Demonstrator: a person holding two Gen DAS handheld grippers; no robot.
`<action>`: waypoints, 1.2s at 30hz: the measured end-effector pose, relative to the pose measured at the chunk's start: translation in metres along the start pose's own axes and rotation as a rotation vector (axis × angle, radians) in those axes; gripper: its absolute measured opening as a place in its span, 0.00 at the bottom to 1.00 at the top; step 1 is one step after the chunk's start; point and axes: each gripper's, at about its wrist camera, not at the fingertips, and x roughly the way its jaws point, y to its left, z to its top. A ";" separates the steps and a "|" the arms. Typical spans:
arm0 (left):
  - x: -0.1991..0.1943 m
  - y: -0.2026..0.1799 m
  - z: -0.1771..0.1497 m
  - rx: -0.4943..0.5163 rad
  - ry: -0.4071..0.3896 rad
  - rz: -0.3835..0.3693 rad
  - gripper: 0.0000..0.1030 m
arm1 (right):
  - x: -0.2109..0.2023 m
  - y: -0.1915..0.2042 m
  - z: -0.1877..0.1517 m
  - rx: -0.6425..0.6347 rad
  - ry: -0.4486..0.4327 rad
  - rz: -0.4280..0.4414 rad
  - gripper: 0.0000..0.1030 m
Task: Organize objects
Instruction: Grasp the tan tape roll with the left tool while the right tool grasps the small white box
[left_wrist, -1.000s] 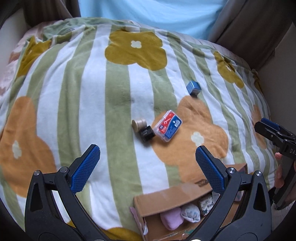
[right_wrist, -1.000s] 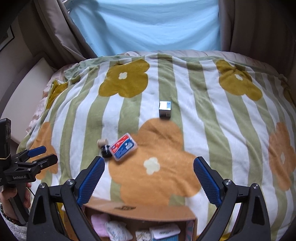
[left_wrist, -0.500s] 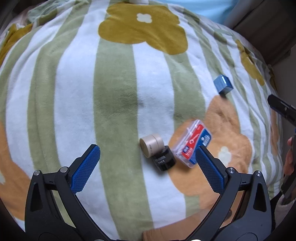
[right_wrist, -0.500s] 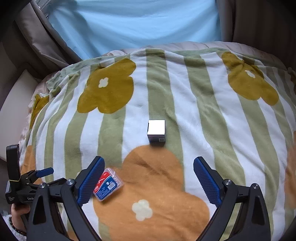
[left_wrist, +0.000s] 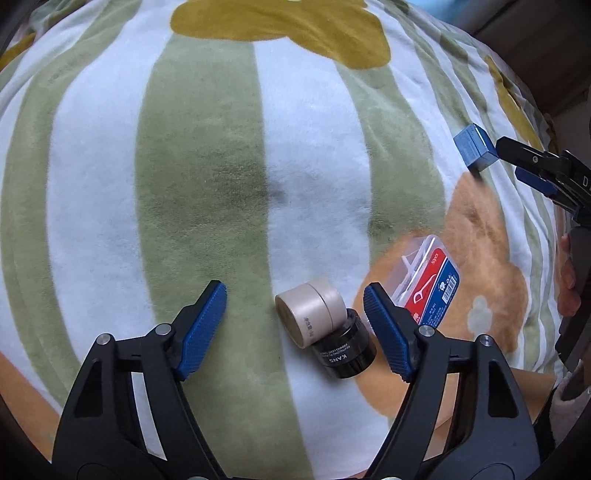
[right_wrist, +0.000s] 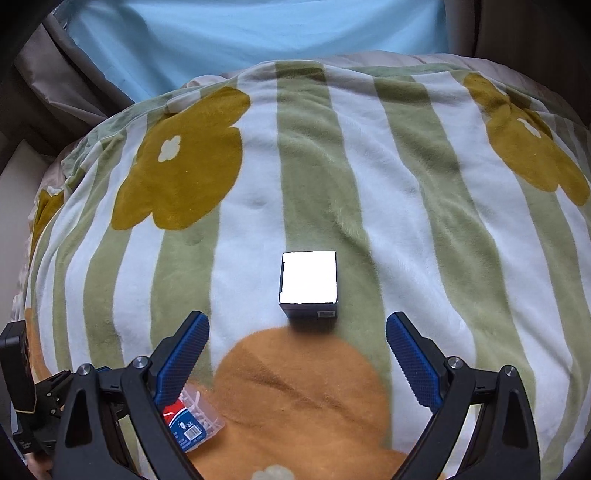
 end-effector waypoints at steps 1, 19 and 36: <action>0.001 0.000 0.000 0.001 0.000 0.002 0.70 | 0.003 0.000 0.001 0.001 0.001 -0.003 0.93; 0.003 -0.006 -0.002 0.043 -0.010 -0.019 0.35 | 0.042 0.001 0.010 0.009 0.066 -0.065 0.44; -0.029 0.003 0.006 0.032 -0.077 -0.038 0.35 | 0.021 0.005 0.015 0.023 0.018 -0.088 0.34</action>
